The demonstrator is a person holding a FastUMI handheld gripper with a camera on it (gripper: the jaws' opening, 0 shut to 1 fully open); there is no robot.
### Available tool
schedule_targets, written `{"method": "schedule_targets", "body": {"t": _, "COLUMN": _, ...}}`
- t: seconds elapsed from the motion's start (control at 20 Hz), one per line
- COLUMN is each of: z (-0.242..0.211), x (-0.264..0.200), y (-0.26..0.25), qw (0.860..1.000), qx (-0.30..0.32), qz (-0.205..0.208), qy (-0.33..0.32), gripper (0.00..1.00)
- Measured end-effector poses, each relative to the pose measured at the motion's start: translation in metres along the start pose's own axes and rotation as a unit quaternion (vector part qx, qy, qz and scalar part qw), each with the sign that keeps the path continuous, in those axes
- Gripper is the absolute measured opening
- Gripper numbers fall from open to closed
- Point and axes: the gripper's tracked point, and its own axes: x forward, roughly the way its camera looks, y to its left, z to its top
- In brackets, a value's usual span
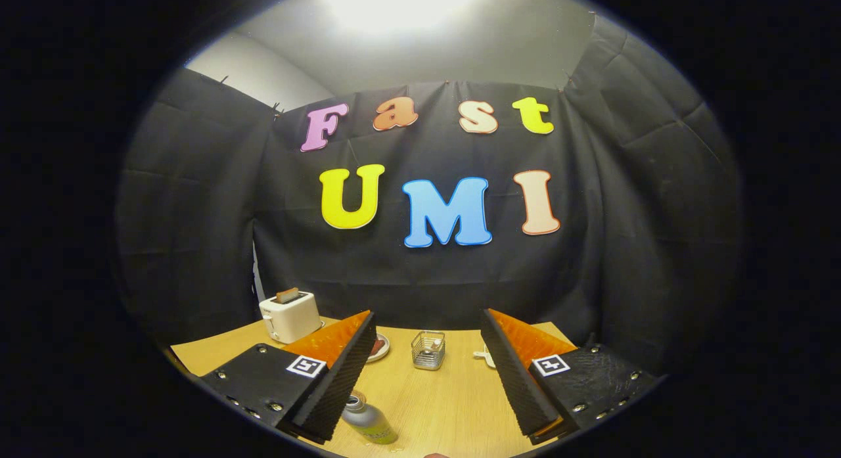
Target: Take the bottle from table, then pour the juice into the cup, finally place the bottle on the coaster
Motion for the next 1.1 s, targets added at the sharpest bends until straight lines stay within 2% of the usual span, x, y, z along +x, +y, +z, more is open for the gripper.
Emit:
{"method": "schedule_targets", "body": {"t": 0.4, "z": -0.061, "x": -0.006, "y": 0.040, "qw": 0.999, "qx": 0.005, "qz": 0.032, "qy": 0.004, "gripper": 0.99}}
{"method": "schedule_targets", "body": {"t": 0.75, "z": -0.124, "x": -0.001, "y": 0.067, "qw": 1.000, "qx": -0.018, "qz": 0.025, "qy": 0.002, "gripper": 0.99}}
{"method": "schedule_targets", "body": {"t": 1.1, "z": -0.176, "x": 0.018, "y": 0.083, "qw": 1.000, "qx": -0.006, "qz": 0.008, "qy": 0.027, "gripper": 0.99}}
